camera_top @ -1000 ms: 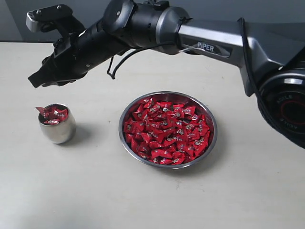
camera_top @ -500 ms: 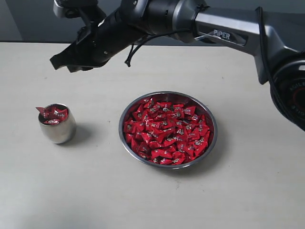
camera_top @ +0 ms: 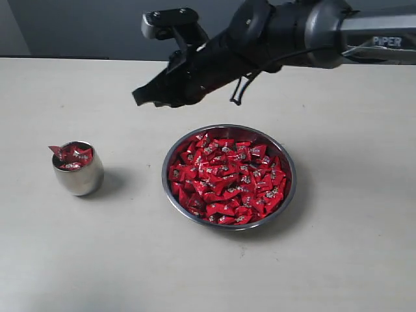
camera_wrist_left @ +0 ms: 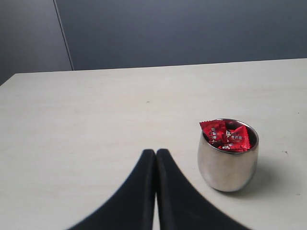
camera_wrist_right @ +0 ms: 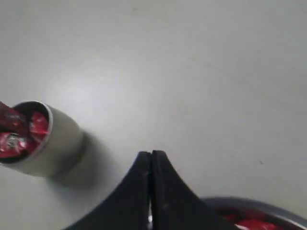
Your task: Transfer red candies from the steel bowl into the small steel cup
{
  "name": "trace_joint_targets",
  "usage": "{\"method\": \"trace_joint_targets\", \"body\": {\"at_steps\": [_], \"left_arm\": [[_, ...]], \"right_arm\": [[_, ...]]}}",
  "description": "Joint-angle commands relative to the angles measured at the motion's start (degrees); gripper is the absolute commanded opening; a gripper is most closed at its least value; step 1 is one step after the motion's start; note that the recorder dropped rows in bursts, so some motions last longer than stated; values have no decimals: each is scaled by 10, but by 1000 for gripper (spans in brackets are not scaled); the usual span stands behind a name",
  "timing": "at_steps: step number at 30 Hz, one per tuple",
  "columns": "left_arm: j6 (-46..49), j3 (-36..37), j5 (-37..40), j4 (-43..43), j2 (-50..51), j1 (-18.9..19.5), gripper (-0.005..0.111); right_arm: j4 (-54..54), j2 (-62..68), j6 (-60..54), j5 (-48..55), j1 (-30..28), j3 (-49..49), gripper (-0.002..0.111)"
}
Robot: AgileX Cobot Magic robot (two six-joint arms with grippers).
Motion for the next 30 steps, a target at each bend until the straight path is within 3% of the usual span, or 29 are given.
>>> {"method": "trace_joint_targets", "body": {"at_steps": [1,10,30], "left_arm": [[-1,2,-1,-1,-3,0,0],[-1,2,-1,-1,-3,0,0],[-1,2,-1,-1,-3,0,0]], "right_arm": [[8,-53,-10,-60,-37,104,-1],[-2,-151,-22,-102,-66,261,-1],[-28,-118,-22,-23,-66,284,-1]]}}
